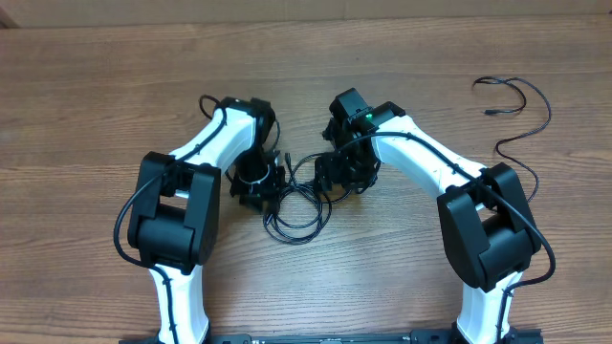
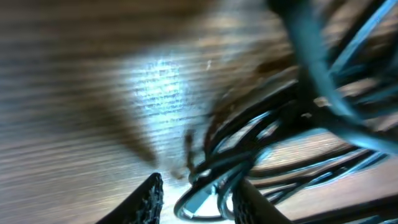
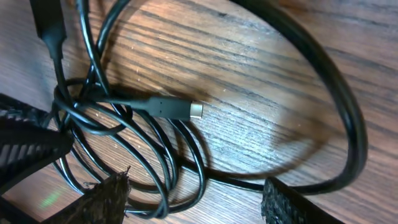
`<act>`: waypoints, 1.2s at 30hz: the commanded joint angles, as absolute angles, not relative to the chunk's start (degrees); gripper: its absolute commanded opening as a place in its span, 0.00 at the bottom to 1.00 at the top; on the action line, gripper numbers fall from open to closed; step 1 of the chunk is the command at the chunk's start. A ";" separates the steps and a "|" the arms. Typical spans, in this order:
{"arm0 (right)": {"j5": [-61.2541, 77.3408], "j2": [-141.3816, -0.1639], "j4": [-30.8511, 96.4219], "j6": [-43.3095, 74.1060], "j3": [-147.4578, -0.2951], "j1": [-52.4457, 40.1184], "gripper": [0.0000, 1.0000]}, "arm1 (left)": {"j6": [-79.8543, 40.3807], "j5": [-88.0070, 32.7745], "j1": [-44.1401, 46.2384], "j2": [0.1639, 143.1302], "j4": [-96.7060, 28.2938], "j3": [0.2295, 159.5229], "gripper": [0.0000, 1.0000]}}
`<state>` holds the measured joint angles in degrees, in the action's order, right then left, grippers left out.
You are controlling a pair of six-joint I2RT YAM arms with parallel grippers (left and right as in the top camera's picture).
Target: Untangle cables
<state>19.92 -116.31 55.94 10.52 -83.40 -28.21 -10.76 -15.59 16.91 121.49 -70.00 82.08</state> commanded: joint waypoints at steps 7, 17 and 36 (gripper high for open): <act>19.14 -115.13 53.69 6.94 -82.98 -27.90 0.75 | -11.99 -6.22 16.38 119.59 -57.43 78.17 0.04; 24.29 -115.13 49.71 2.68 -82.98 -28.01 0.75 | 4.38 10.35 16.10 119.59 -43.88 78.63 0.04; 19.97 -116.77 23.03 22.87 -77.80 -28.12 0.04 | -10.72 -16.16 11.09 119.59 -76.93 99.37 0.54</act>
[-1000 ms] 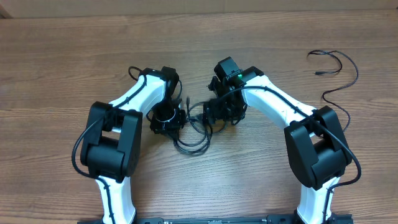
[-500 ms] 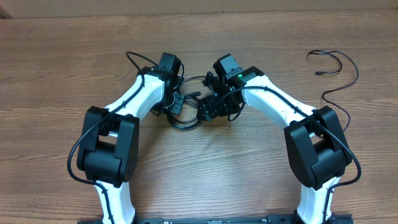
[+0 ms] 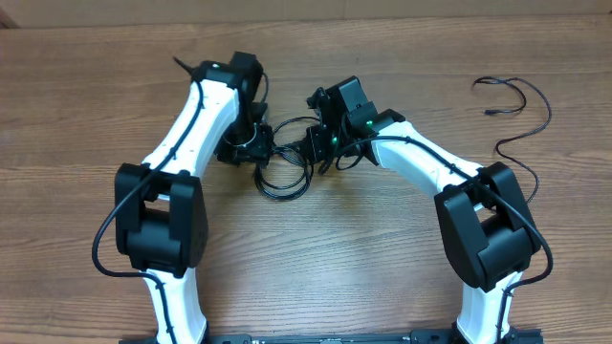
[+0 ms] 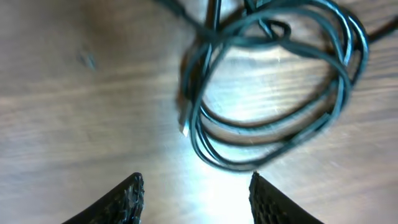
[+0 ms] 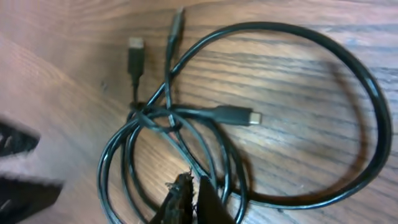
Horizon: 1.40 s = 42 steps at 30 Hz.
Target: Untangle cables
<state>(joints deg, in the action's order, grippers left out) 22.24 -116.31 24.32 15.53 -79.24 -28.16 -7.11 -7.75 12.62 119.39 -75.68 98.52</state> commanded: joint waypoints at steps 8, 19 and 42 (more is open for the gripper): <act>21.23 -121.64 23.77 34.24 -76.44 -29.89 0.04 | -11.22 -21.82 10.55 119.61 -78.81 97.95 0.33; 27.18 -121.75 34.85 46.06 -76.44 -38.79 0.04 | -21.02 -7.94 10.41 119.61 -78.76 97.49 0.38; 34.04 -117.19 39.38 8.14 -85.60 -42.94 0.04 | -27.24 -9.21 2.72 119.61 -82.04 97.47 0.05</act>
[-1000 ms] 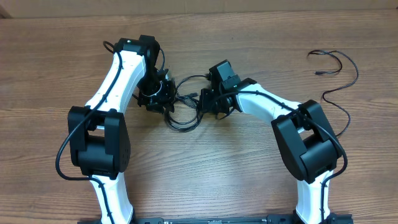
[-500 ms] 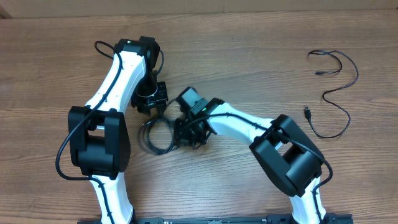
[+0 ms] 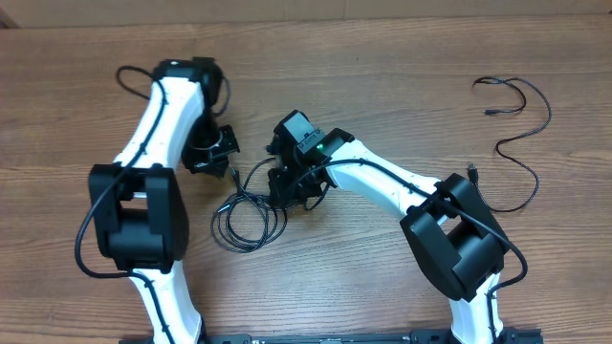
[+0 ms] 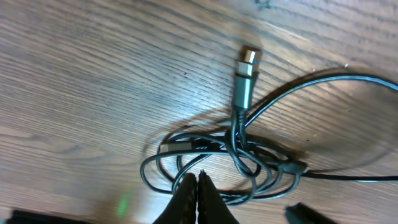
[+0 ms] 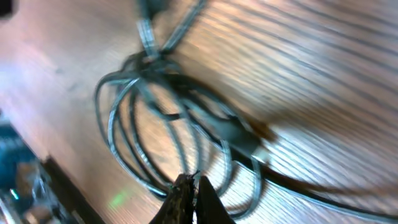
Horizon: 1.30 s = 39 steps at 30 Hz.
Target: Untangle cables
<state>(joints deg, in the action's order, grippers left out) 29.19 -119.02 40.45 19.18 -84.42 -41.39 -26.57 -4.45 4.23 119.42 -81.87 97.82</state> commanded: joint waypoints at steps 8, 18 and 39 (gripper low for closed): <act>26.00 -120.05 28.08 4.40 -85.58 -48.62 0.04 | -26.79 -17.87 -2.42 119.61 -80.55 97.47 0.04; 3.75 -124.44 24.03 6.98 -85.58 -51.00 0.04 | -26.83 -18.04 -2.94 119.61 -78.70 97.47 0.04; 16.75 -124.42 32.08 28.03 -85.58 -40.53 0.08 | -24.40 -17.43 3.14 119.63 -74.15 95.53 0.04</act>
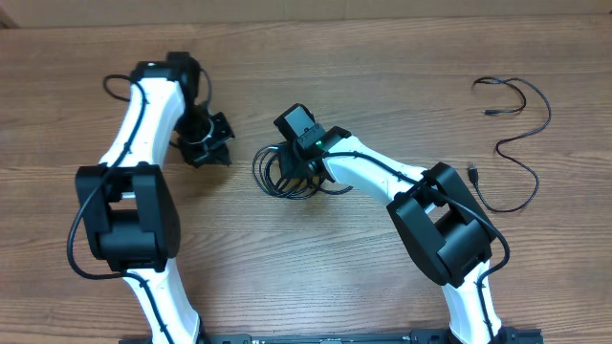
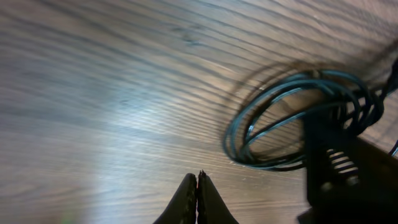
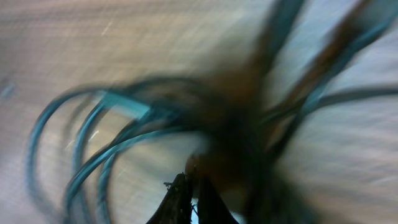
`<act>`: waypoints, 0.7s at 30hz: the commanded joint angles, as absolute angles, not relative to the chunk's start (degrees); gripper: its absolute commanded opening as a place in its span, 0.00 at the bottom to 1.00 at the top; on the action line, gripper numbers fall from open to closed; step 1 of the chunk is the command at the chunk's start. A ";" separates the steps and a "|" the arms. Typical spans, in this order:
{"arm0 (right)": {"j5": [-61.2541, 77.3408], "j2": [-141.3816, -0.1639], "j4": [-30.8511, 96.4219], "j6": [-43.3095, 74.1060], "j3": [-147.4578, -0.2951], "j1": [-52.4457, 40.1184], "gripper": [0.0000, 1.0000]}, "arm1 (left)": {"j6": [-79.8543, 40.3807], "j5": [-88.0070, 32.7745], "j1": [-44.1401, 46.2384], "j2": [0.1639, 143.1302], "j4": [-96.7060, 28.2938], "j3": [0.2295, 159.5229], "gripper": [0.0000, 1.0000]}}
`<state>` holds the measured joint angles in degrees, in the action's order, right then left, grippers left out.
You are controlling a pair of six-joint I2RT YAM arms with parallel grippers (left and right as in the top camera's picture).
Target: Untangle cables
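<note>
A tangled bundle of black cable (image 1: pixel 279 178) lies coiled at the middle of the wooden table. My right gripper (image 1: pixel 287 162) is down in the bundle, its jaws closed. In the blurred right wrist view the strands (image 3: pixel 124 134) fill the frame close around the shut right gripper (image 3: pixel 190 183), and a strand seems pinched at its tips. My left gripper (image 1: pixel 218 151) is shut on nothing, to the left of the bundle and apart from it. The left wrist view shows the shut left gripper (image 2: pixel 197 186) over bare wood, with the coil (image 2: pixel 273 92) beyond and the right gripper's dark body (image 2: pixel 348 174) beside it.
A second thin black cable (image 1: pixel 521 96) lies loose at the far right of the table (image 1: pixel 316 277), one plug end (image 1: pixel 471 172) lying near my right arm's elbow. The left arm's own black cable loops near its wrist.
The bundle has moved up and to the right with my right gripper and looks more tightly coiled. My left gripper has moved slightly up and left, and no cable lies under its tips now.
Both grippers were open at the bundle near the table's middle. Then the right one was shut on the bundle while the left was still open. Later both were shut and the bundle lay lower left, spread out. Now it sits back at the middle, gathered.
</note>
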<state>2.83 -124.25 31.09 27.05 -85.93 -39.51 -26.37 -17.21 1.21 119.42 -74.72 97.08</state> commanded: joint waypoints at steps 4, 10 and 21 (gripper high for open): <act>25.69 -124.42 31.00 27.24 -85.58 -40.75 0.09 | -24.40 -17.52 5.02 119.70 -71.77 93.91 0.04; 27.00 -122.63 34.54 21.67 -87.70 -39.59 0.13 | -20.97 -17.61 7.53 119.70 -69.52 92.92 0.06; 22.92 -111.96 47.18 11.38 -95.37 -33.34 0.30 | -10.22 -18.09 8.16 119.70 -62.89 91.00 0.39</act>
